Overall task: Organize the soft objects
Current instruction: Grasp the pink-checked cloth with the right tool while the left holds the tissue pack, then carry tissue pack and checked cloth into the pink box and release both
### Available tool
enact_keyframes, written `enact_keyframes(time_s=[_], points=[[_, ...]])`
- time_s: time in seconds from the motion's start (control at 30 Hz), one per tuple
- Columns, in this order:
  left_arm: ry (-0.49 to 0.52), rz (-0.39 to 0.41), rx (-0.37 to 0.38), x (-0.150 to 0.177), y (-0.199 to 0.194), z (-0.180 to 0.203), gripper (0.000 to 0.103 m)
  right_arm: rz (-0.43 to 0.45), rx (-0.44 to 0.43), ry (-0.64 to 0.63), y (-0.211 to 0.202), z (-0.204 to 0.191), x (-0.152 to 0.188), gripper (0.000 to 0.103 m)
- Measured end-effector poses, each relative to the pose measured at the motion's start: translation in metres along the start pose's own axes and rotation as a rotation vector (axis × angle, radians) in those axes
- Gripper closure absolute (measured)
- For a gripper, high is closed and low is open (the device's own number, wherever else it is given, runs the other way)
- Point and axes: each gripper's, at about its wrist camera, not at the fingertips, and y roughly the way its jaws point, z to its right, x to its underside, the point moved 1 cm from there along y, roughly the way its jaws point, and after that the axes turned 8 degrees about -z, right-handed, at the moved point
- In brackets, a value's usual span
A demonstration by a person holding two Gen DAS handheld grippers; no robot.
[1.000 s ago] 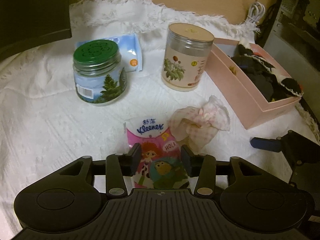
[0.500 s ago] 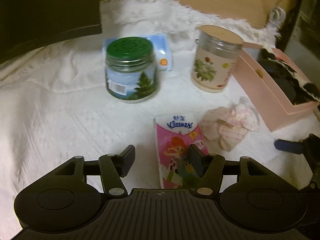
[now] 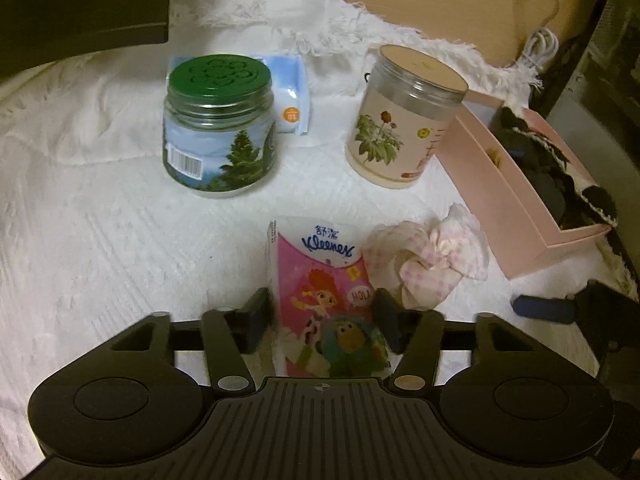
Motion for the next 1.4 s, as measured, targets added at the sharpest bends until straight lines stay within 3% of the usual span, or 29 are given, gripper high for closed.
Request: enact_keyframes(time_s=[0.07, 0.27, 0.43, 0.5, 0.63, 0.77, 0.93, 1.1, 1.27, 1.4], points=[[-0.01, 0.006, -0.013, 0.002, -0.006, -0.006, 0.051, -0.032, 0.0, -0.026, 0.0, -0.003, -0.007, 0.011], [-0.078, 0.02, -0.05, 0.013, -0.02, -0.033, 0.052, 0.071, 0.018, -0.081, -0.021, -0.016, -0.038, 0.01], [-0.114, 0.025, -0.054, 0.019, -0.024, -0.043, 0.052, 0.068, 0.062, -0.066, 0.002, -0.018, -0.071, 0.012], [-0.119, 0.027, -0.052, 0.02, -0.025, -0.043, 0.052, 0.038, 0.063, -0.039, 0.014, -0.015, -0.079, 0.022], [-0.167, 0.029, -0.028, 0.023, -0.025, -0.048, 0.052, 0.015, 0.071, -0.025, 0.023, -0.013, -0.083, 0.056], [-0.164, 0.038, -0.012, 0.024, -0.026, -0.049, 0.052, -0.004, 0.05, -0.01, 0.021, -0.01, -0.082, 0.075], [-0.173, 0.074, 0.013, 0.034, -0.029, -0.053, 0.054, -0.014, -0.008, 0.049, 0.007, -0.001, -0.08, 0.08], [-0.166, 0.084, 0.015, 0.028, -0.038, -0.052, 0.059, 0.042, -0.048, 0.091, -0.02, 0.009, -0.081, 0.08], [-0.081, 0.154, 0.062, -0.015, -0.066, -0.021, 0.059, 0.127, -0.09, 0.116, -0.058, 0.029, -0.098, 0.081], [0.022, 0.239, 0.199, -0.071, -0.086, 0.032, 0.059, 0.246, -0.058, 0.169, -0.109, 0.075, -0.122, 0.08]])
